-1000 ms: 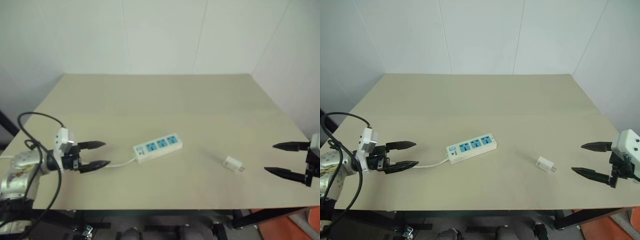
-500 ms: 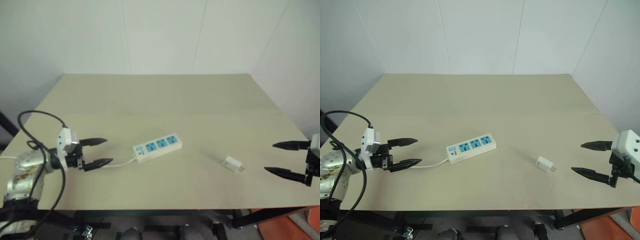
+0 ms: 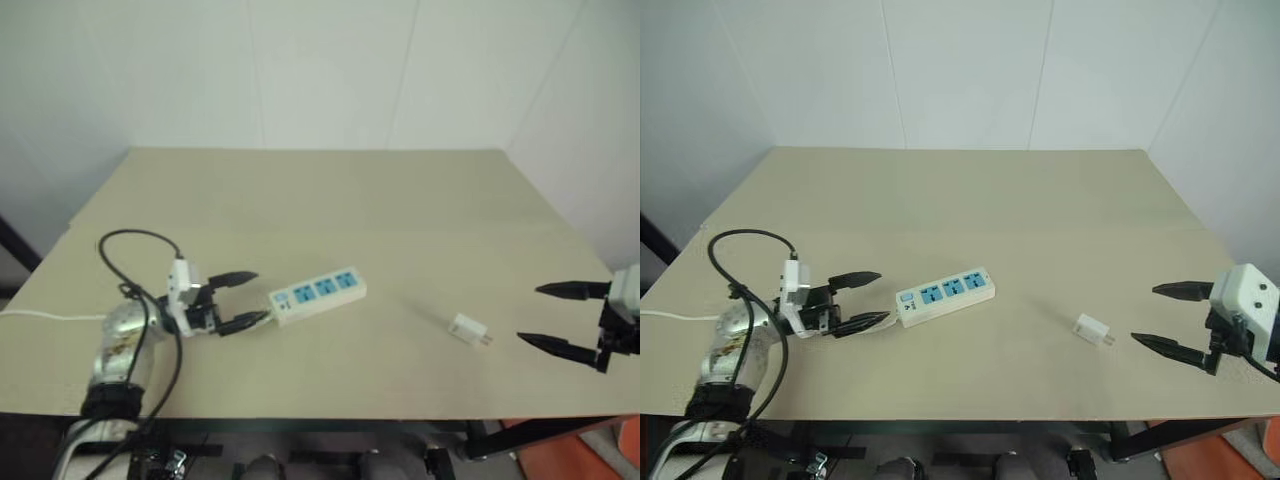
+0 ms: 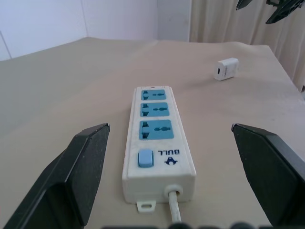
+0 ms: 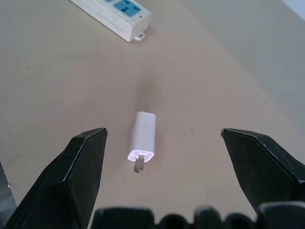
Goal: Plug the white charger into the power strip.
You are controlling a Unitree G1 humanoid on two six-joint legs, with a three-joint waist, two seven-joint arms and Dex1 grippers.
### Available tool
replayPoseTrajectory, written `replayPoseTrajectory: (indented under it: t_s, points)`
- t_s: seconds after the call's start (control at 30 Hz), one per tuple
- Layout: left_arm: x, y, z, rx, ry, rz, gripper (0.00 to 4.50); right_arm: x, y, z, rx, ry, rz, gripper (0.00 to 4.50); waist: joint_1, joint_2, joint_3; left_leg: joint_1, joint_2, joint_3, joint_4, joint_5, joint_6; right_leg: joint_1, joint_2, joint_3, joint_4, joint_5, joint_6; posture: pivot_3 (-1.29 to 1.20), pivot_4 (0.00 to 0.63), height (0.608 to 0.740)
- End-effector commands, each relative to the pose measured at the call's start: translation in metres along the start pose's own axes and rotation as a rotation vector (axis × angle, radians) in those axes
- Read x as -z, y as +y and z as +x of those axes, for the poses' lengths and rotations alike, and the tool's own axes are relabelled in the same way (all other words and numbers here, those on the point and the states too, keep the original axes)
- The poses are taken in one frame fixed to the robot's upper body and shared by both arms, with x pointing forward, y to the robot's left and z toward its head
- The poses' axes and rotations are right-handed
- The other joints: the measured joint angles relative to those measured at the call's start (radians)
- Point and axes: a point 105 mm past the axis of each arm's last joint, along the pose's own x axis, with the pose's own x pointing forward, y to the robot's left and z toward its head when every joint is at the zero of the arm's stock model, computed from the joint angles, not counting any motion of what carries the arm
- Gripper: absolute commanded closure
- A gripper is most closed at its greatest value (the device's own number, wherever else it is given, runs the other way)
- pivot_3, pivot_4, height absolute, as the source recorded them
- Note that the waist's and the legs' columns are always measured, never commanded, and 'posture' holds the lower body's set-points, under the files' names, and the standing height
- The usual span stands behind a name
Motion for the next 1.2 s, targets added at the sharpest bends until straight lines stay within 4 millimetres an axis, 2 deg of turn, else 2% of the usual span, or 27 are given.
replayPoseTrajectory:
  t_s: [0.03,0.2,0.37,0.9,1.2]
  points:
    - [0.007,0.001,0.008,0.017,-0.008,0.013,0.01,-0.025,0.009,0.015,-0.026,-0.076,-0.062,0.00,-0.002,0.000,0.000,0.000,0.000,0.000,0.000,0.000,0.000,0.000,0.000,0.000,0.000,0.000,0.000,0.00,0.150,0.740]
    - [0.014,0.003,0.020,0.031,-0.021,0.018,0.01,-0.050,0.035,0.047,-0.085,-0.147,-0.119,0.00,-0.001,0.000,0.000,0.001,0.000,-0.001,0.000,0.000,0.000,0.001,0.000,0.000,0.000,0.000,0.000,0.00,0.150,0.740]
    - [0.018,0.009,0.026,0.010,-0.033,0.029,0.01,-0.059,0.046,0.065,-0.094,-0.186,-0.115,0.00,0.003,0.000,0.000,0.000,-0.001,-0.002,0.000,0.000,0.000,0.002,0.000,0.000,-0.001,-0.001,0.001,0.00,0.150,0.740]
    - [0.043,0.006,0.037,0.017,0.035,-0.010,0.01,-0.054,0.050,0.071,-0.089,-0.166,-0.113,0.00,0.014,-0.001,0.000,0.001,-0.002,-0.002,0.001,0.000,0.000,0.004,-0.001,0.000,-0.002,0.000,0.003,0.00,0.150,0.740]
    - [0.048,0.008,0.042,-0.005,0.053,-0.011,0.01,-0.053,0.051,0.071,-0.086,-0.163,-0.111,0.00,0.020,-0.001,0.000,0.005,-0.002,-0.002,0.001,0.000,0.000,0.009,-0.001,-0.001,-0.004,0.000,0.003,0.00,0.150,0.740]
